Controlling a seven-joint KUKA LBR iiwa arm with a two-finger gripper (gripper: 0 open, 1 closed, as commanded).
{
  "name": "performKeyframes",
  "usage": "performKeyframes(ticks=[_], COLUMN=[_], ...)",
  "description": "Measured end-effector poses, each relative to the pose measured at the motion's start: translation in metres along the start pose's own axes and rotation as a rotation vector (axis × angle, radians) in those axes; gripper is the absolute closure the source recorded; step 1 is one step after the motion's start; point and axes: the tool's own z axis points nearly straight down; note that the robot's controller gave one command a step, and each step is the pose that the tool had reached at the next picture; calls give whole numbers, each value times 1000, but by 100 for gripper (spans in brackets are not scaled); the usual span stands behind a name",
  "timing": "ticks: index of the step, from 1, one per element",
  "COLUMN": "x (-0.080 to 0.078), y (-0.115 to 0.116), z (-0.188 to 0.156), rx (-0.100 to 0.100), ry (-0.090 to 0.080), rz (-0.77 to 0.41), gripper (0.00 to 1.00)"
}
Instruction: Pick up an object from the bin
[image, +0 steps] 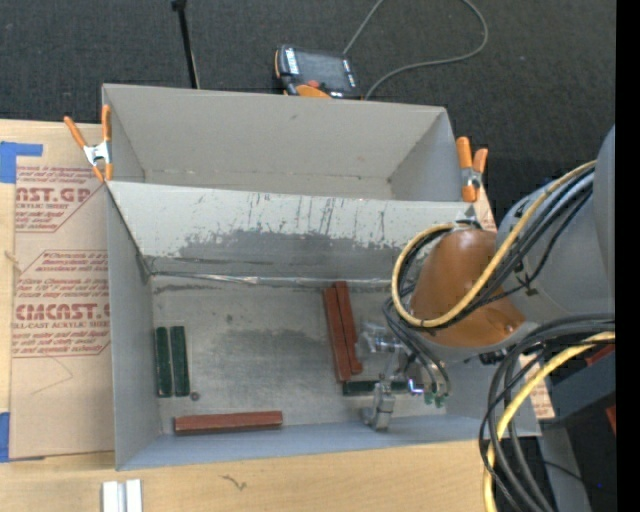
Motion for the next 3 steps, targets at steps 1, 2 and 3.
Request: performKeyframes(ticks=[1, 2, 3], x=[0, -2, -7], y=[0, 0, -15], z=[-2, -1, -1], rx=[0, 0, 1], ry=[3, -5, 1], rz=[-2, -1, 35], gripper=[100, 0, 0])
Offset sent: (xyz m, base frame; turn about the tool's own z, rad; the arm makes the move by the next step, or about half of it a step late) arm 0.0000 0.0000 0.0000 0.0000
